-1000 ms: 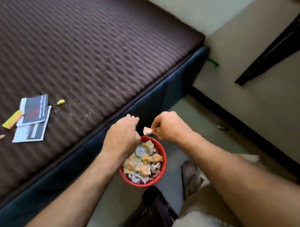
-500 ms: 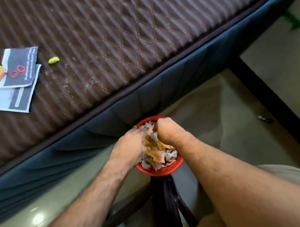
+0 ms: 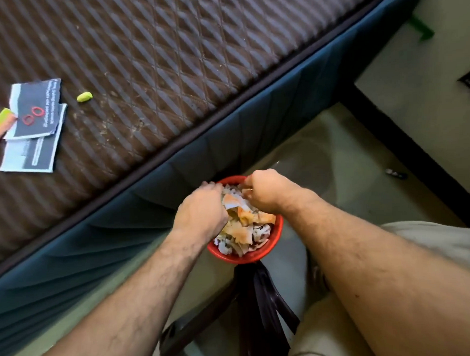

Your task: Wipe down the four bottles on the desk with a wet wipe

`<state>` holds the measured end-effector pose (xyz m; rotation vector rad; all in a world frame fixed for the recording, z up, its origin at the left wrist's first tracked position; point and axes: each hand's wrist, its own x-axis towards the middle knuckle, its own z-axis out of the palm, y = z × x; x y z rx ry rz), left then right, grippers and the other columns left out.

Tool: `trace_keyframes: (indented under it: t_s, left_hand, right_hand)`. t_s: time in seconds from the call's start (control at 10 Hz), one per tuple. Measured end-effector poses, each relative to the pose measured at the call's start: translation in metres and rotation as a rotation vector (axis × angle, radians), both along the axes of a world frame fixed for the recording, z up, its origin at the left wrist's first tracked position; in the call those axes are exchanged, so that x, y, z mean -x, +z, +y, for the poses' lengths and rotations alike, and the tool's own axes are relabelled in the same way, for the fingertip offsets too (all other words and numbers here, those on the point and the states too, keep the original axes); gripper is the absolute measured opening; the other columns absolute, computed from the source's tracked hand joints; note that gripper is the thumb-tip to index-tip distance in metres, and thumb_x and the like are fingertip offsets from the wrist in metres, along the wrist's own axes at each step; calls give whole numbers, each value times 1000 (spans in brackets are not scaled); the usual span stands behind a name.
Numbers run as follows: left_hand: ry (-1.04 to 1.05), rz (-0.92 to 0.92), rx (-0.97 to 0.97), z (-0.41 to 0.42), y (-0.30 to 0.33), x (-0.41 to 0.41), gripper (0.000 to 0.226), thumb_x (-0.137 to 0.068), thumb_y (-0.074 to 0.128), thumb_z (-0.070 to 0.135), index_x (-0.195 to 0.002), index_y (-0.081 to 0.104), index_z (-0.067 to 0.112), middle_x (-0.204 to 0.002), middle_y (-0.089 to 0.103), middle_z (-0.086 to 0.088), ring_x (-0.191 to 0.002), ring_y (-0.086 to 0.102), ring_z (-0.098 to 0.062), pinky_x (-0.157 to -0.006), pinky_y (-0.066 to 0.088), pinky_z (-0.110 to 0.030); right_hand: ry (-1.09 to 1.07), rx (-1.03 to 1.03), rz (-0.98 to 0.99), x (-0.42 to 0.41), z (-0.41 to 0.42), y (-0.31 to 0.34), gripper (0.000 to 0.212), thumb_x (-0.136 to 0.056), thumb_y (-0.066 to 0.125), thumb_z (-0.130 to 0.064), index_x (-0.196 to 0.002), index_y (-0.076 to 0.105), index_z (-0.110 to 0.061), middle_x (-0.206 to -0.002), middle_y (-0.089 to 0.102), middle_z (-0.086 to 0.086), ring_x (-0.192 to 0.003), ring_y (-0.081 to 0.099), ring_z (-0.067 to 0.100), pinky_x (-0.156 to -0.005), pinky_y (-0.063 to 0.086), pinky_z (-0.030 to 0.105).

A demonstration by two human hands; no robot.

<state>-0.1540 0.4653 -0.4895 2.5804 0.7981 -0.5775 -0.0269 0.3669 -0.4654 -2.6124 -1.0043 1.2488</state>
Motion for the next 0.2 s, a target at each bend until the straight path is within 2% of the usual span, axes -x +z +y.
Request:
trace_keyframes:
  t_s: [0.1, 0.2]
  left_hand:
    - [0, -83, -92, -8, 38, -11, 43, -95, 45, 19, -135, 58, 14, -135, 63, -9, -122, 61, -30, -103, 49, -43]
    - [-11, -175, -168, -15, 77, -17, 41, -96, 44, 17, -135, 57, 14, -135, 62, -9, -121, 61, -30, -100, 48, -43]
  right_hand:
    - [-8, -128, -112, -1, -3, 35, 32, -101, 44, -33, -116, 68, -18, -109, 68, 7, -96, 62, 23, -84, 50, 33]
    - [-89, -246, -270, -4, -13, 59, 37, -102, 40, -37, -117, 68, -17, -113, 69, 9, -105, 63, 29, -93, 52, 40]
